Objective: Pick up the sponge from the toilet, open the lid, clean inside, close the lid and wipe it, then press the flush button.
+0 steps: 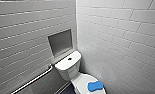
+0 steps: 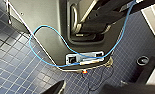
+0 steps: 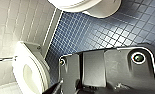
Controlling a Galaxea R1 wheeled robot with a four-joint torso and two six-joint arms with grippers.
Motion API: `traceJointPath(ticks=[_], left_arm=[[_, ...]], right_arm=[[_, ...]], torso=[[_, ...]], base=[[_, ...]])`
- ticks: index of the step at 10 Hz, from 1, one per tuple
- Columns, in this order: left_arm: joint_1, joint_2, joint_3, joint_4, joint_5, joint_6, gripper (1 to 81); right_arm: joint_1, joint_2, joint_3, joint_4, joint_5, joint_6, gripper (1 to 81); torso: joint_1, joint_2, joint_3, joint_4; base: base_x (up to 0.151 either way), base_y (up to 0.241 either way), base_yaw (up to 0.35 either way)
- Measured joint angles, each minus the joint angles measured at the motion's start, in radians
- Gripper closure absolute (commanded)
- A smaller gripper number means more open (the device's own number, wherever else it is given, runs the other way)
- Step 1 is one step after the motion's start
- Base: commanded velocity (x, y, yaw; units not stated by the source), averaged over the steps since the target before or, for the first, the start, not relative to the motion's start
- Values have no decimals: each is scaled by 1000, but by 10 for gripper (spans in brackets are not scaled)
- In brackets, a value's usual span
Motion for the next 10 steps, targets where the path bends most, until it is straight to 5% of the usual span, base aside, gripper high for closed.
traceJointPath(ticks=[7, 10], left_arm=[[21, 48, -74, 0, 3, 0, 10], [30, 81, -95, 0, 4, 0, 10]], right_arm=[[161, 112, -118, 7, -111, 54, 10], [208, 135, -123, 89, -117, 66, 10]], torso=[[162, -258, 0, 0], [232, -369, 0, 0]], base=[[0, 0, 0], [0, 0, 0]])
